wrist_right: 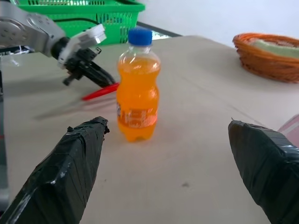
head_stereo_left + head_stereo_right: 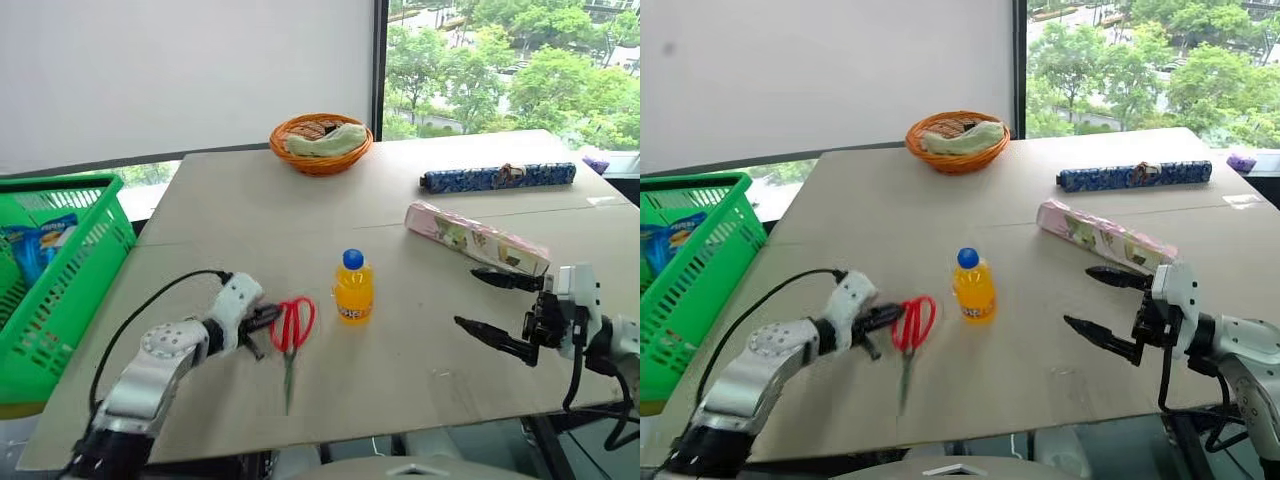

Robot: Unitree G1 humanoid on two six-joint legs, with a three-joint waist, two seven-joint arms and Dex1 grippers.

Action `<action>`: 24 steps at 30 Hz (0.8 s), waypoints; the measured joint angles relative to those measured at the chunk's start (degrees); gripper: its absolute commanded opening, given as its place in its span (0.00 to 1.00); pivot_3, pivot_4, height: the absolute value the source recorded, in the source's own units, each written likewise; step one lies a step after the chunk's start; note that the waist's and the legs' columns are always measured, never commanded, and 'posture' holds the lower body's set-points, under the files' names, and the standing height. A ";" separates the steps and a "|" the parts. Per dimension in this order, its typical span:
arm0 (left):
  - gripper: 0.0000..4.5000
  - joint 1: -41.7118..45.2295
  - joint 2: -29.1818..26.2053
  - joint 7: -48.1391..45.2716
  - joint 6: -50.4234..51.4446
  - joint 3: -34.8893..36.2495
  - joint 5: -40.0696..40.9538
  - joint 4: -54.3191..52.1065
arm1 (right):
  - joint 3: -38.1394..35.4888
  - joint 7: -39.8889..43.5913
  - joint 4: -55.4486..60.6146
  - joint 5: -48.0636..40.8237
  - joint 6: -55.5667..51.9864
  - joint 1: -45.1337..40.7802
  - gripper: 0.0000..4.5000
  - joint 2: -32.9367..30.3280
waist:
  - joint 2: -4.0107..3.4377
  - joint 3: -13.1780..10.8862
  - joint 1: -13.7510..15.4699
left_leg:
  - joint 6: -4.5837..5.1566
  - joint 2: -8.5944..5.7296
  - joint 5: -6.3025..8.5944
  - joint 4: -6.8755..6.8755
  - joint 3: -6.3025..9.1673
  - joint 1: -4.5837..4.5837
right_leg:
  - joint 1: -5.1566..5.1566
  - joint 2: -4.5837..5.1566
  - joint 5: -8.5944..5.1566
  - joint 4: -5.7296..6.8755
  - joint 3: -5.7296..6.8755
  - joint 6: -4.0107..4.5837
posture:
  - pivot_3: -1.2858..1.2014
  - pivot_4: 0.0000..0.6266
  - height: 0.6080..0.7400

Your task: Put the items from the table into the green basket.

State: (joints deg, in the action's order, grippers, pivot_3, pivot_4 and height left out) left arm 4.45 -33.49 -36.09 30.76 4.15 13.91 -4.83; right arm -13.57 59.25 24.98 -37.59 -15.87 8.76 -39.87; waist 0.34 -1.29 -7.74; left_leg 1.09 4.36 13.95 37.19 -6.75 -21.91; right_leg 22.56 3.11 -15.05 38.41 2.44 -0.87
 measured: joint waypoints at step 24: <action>0.68 53.32 9.31 8.28 -28.22 6.91 -3.32 57.46 | -1.30 -10.96 -4.36 -0.86 -1.21 -10.62 1.00 6.00 | 0.69 -0.31 -2.63 | 0.45 -1.04 0.20 0.35 1.01 -1.70 | 1.01 -0.07 -0.18 -0.29 -0.46 -0.79 | 0.40 0.00 0.98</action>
State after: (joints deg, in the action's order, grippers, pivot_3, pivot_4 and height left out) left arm 57.76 -24.18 -27.81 2.54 11.06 10.59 52.62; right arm -14.87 48.29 20.63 -38.45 -17.08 -1.86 -33.87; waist 1.03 -1.60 -10.37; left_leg 1.55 3.32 14.14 37.54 -5.74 -23.61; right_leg 23.57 3.04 -15.23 38.12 1.98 -1.66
